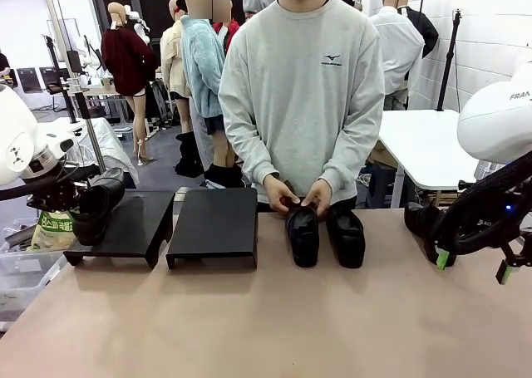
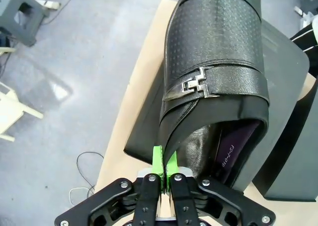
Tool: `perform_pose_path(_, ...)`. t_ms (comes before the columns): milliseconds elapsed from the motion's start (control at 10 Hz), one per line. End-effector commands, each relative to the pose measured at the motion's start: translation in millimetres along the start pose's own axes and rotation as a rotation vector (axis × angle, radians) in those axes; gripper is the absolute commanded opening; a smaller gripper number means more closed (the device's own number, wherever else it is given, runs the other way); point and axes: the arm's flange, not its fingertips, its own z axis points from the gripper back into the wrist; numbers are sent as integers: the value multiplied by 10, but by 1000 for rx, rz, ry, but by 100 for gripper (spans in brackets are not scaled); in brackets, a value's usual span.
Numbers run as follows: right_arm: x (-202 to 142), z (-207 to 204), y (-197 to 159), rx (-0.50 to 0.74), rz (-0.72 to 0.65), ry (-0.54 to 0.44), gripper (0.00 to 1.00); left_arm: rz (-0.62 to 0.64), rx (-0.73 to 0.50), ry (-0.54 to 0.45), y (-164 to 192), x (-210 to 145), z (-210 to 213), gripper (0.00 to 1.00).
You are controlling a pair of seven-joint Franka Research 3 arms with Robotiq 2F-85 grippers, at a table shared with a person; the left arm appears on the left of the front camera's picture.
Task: Organize the shoes by placing them on the stand.
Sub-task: Place the Shoe from the middle of the table onto the Shoes Stand.
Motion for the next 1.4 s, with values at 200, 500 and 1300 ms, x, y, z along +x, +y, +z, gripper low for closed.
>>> perform_pose_path(200, -4, 2, -1, -5, -3, 0, 100, -9, -8, -27, 23, 115, -61, 0)
perform_pose_path(500, -4, 2, -1, -5, -3, 0, 100, -19, 11, -20, -19, 154, -73, 0)
perform_pose_path(1300, -4, 2, -1, -5, -3, 0, 100, -62, 141, -31, -88, 203, -39, 100)
